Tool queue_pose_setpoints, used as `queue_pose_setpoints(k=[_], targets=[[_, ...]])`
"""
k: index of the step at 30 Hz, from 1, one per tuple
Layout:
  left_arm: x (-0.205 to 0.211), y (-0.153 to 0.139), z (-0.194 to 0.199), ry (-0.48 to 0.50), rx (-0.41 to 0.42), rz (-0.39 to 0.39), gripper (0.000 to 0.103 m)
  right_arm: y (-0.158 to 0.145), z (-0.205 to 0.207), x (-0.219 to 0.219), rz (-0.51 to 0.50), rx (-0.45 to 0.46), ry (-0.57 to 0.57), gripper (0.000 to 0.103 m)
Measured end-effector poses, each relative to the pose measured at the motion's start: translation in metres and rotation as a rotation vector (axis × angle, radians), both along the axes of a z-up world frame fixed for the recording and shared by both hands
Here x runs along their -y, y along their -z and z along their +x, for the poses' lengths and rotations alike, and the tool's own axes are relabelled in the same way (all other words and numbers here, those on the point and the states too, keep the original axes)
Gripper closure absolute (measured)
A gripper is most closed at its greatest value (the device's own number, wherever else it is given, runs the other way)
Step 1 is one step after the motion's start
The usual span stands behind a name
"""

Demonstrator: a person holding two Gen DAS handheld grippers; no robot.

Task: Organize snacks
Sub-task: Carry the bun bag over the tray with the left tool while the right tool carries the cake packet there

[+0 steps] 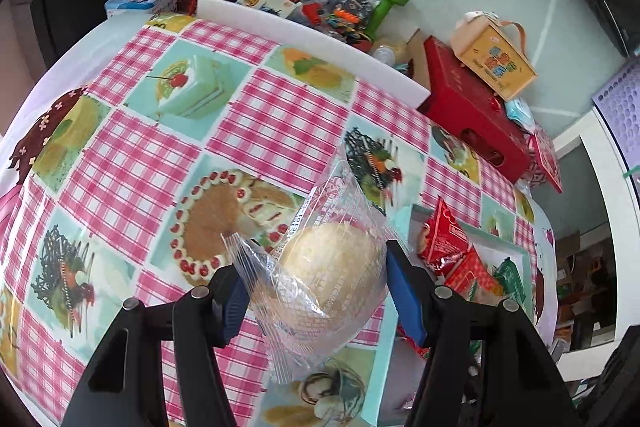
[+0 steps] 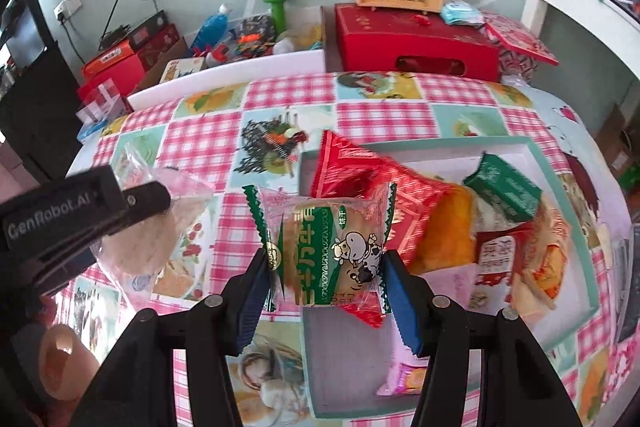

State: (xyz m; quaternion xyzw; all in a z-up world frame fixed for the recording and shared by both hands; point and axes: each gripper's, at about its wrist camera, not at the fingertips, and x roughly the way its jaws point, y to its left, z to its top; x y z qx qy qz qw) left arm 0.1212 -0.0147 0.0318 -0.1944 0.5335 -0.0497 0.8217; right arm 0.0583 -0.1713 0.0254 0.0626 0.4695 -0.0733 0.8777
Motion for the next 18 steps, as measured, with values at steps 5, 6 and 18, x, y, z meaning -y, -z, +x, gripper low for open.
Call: queue_pose_setpoints(k=[5,6,18], targets=[[0.017,-0.002,-0.002,0.04,0.008,0.004,0.039,-0.009,-0.003,0.021,0.006,0.034,0.039,0.044],[0.021,-0.003,-0.002,0.053,0.011,0.003,0.039,-0.011,-0.004,0.028,0.0,0.037,0.06,0.044],[0.077,0.003,-0.015,0.228,-0.004,0.025,0.039,-0.009,-0.021,0.116,0.02,0.025,0.278,0.044]])
